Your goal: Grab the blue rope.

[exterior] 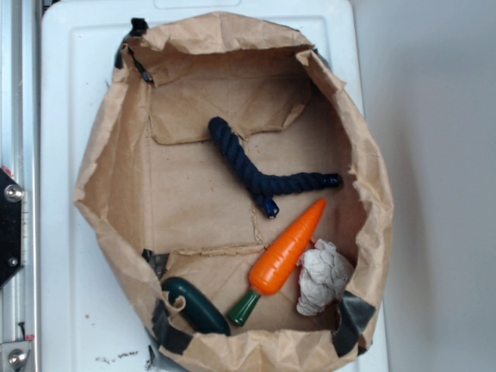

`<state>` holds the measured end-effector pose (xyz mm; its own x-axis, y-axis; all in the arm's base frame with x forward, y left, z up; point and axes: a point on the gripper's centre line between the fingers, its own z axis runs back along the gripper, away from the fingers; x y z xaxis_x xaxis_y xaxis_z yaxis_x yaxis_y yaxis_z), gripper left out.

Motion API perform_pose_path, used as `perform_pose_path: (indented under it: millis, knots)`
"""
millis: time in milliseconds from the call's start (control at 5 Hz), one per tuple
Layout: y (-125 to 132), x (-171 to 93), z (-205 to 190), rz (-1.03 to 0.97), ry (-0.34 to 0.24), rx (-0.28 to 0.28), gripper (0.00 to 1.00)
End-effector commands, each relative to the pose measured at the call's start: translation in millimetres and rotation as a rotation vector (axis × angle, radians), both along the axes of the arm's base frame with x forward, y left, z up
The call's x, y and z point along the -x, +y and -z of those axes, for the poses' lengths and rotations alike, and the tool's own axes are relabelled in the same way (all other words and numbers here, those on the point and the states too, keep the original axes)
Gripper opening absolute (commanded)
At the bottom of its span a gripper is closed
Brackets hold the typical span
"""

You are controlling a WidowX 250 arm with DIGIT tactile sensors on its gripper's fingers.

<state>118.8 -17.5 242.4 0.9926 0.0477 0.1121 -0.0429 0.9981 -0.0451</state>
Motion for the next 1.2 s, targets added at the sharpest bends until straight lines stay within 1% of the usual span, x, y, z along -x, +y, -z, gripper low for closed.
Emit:
perform_pose_path:
  millis: [0, 400, 600, 800, 1000]
  knots:
    - [0, 0, 0, 0.0, 0.0, 0.0, 1.0]
    - [6, -72, 19, 0.013, 0.02, 0.048, 1.0]
    - [10, -103, 29, 0.053, 0.004, 0.028, 1.0]
    - [18, -126, 41, 0.161, -0.006, 0.026, 1.0]
    - [23, -146, 47, 0.257, -0.018, 0.038, 1.0]
